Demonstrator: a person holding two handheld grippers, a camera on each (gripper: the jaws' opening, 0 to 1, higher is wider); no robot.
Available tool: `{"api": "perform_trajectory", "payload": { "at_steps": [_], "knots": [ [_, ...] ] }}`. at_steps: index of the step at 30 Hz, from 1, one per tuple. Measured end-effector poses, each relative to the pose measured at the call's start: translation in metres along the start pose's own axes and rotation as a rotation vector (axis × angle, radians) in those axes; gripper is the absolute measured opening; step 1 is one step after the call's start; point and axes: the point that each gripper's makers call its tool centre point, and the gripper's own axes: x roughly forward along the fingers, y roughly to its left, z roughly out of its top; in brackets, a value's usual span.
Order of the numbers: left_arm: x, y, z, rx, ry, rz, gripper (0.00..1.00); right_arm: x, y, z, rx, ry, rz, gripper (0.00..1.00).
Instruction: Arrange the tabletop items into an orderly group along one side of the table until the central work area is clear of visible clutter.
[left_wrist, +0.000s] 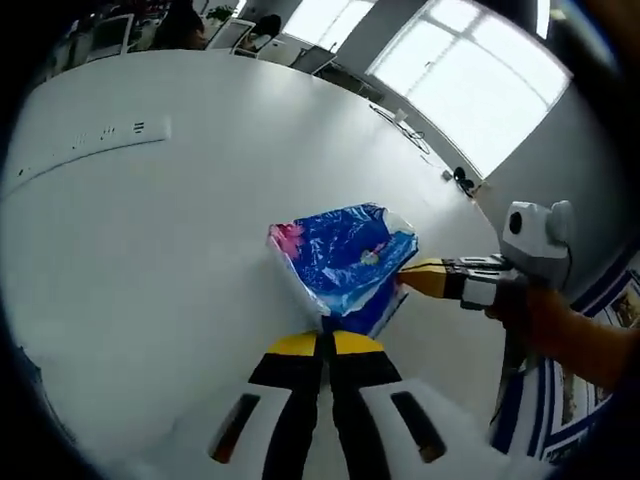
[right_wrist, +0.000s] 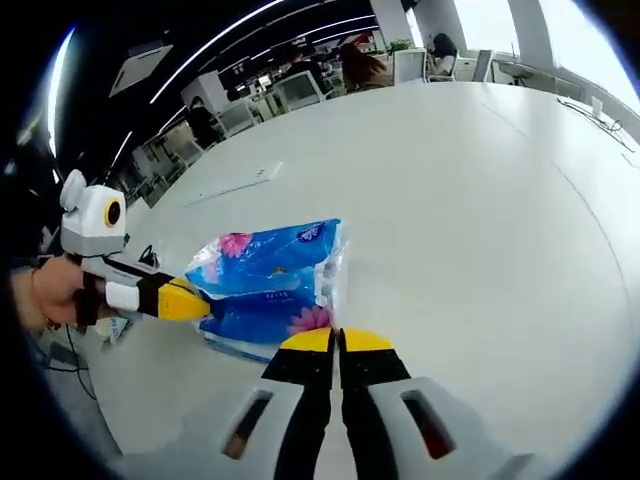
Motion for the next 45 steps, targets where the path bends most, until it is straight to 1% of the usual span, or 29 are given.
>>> {"api": "perform_trajectory", "payload": {
  "at_steps": [5,13,16,20,24,27,33,38,42,45],
  "knots": [
    [0.001,0.002,0.0,-0.016,-0.004,0.001,0.01,0.001,-0.001,0.0,0.001,-0.001,-0.004,0.0],
    [0.004,0.005,-0.001,-0.028,-0.009,0.002,0.03,0.004,-0.004,-0.005,-0.009,0.012,-0.01,0.01],
    [0.004,0.006,0.0,-0.029,-0.012,0.003,0.04,0.004,-0.004,-0.005,-0.012,0.013,-0.013,0.02],
    [0.004,0.004,0.001,-0.021,-0.018,0.002,0.06,0.003,-0.004,-0.005,-0.016,0.01,-0.017,0.06],
    [0.004,0.004,-0.001,-0.019,-0.021,0.0,0.12,0.003,-0.003,-0.005,-0.017,0.009,-0.012,0.06],
    [0.003,0.003,-0.002,-0.017,-0.021,-0.003,0.19,0.003,-0.002,-0.004,-0.015,0.004,-0.013,0.07],
    [0.0,0.001,0.001,-0.008,-0.038,-0.011,0.26,0.001,-0.002,-0.003,-0.022,-0.001,-0.019,0.1],
    [-0.003,0.0,0.001,0.014,-0.032,-0.006,0.33,-0.003,-0.003,-0.001,-0.037,-0.012,-0.033,0.17],
    [-0.007,-0.002,0.002,0.022,-0.041,-0.006,0.35,-0.007,-0.002,0.001,-0.038,-0.017,-0.035,0.17],
    [-0.011,-0.003,0.003,0.038,-0.044,-0.009,0.37,-0.01,-0.001,0.003,-0.037,-0.027,-0.035,0.19]
  ]
}}
